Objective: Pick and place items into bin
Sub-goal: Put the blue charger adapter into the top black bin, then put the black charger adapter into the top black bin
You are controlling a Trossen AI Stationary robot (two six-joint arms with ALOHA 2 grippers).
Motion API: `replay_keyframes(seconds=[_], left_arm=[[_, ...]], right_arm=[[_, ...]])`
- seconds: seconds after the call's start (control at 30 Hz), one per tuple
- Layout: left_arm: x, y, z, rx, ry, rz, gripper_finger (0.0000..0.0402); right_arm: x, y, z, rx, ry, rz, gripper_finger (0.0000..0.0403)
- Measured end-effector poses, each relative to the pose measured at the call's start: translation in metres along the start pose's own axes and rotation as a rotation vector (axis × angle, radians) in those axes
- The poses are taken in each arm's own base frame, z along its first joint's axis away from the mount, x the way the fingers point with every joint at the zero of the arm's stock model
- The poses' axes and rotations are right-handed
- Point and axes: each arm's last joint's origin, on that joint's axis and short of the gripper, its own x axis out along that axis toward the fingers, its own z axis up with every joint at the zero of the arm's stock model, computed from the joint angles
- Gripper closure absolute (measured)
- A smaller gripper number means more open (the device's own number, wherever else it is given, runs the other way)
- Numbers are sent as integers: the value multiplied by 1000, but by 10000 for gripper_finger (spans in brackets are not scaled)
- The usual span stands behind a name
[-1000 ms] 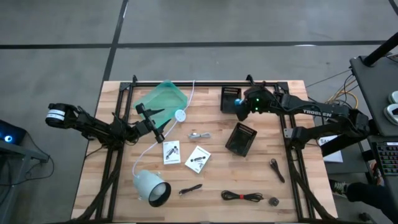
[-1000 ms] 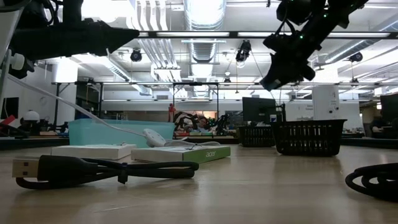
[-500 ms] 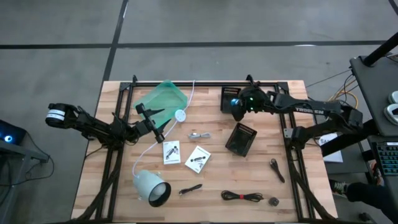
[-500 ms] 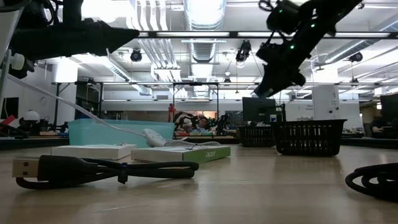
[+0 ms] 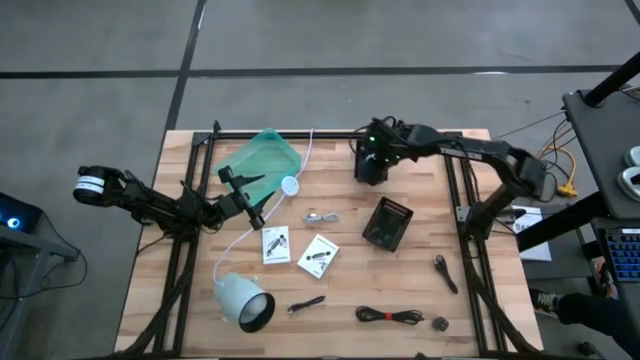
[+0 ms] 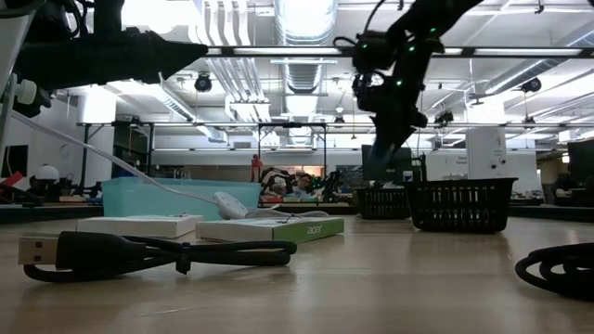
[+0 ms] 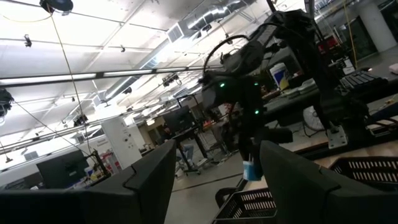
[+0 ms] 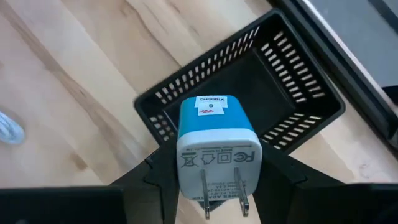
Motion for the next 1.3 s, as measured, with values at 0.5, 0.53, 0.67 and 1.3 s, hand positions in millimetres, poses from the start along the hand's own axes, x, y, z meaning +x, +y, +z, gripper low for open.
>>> replay_keyframes(seconds=[0.5,0.53,0.67,1.3], left_arm=[[0,0,0,0,1,0,185],[0,0,0,1,1,0,185],[0,0,0,1,1,-1,185],[0,0,0,1,1,-1,185]], right_arm=[[47,5,9,-109,291,-37,265],[48,5,8,-110,297,-37,265],[48,4,7,-126,317,-38,264],[48,3,5,-163,339,-39,239]])
